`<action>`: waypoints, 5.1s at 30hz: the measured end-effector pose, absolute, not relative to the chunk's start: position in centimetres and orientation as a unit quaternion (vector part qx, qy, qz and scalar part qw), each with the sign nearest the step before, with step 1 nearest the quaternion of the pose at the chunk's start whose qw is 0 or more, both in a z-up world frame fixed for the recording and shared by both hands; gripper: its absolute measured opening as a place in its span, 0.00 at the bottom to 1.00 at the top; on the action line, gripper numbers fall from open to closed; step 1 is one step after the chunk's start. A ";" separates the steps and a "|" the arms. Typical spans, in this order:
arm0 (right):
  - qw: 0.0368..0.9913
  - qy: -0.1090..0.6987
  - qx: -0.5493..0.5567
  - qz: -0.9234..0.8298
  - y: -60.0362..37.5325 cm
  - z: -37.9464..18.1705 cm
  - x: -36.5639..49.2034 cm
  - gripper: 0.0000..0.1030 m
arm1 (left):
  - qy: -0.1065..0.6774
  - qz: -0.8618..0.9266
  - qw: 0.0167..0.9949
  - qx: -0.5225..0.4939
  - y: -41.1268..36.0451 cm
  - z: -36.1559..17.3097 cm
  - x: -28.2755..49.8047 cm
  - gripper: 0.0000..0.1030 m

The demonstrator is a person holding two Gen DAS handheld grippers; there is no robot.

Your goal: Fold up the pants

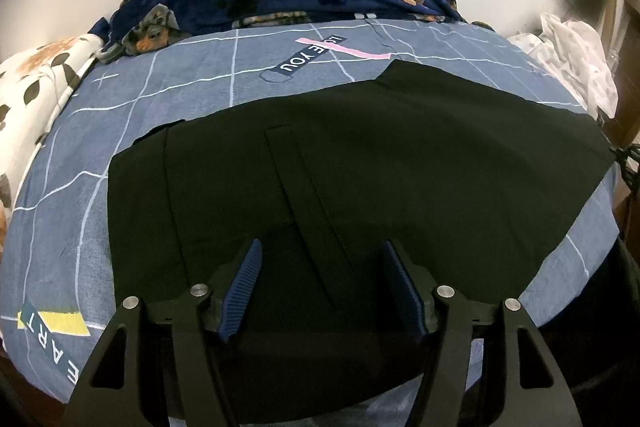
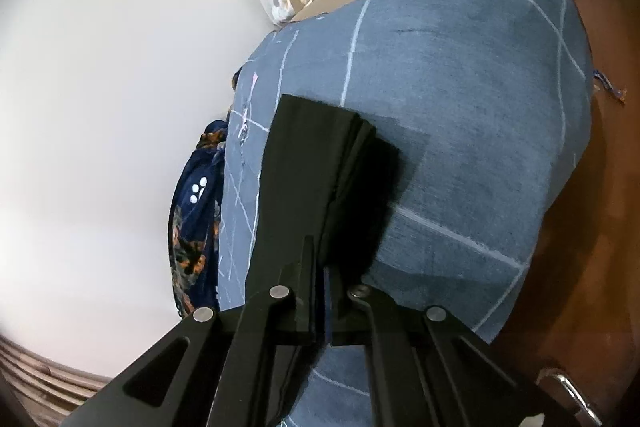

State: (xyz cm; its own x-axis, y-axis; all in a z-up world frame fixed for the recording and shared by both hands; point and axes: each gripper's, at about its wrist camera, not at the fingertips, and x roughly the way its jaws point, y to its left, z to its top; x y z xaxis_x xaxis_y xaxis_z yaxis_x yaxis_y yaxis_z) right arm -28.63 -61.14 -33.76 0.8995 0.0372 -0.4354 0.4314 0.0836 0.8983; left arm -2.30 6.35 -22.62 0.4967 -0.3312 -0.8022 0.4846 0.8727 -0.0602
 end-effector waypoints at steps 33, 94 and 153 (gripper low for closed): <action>0.691 0.111 0.687 -0.198 -64.0 -34.1 -32.9 0.33 | 0.438 -0.244 0.859 0.102 6.2 -22.9 -2.7 0.73; 0.784 0.244 0.538 -0.191 -54.9 -26.9 -20.8 0.07 | 0.421 -0.114 0.892 0.121 3.1 -17.6 -3.5 0.92; 0.819 0.360 0.443 -0.051 -42.8 -27.3 -14.2 0.08 | 0.459 -0.103 0.874 0.121 2.8 -18.8 -3.0 0.93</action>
State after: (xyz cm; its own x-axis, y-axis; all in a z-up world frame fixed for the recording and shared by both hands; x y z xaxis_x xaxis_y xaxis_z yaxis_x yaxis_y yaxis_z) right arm -14.21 -42.81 -27.27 0.7350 0.2353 -0.6359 0.4038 0.6014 0.6894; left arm -3.04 2.85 -18.75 0.5565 -0.0696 -0.8279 0.2916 0.9495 0.1161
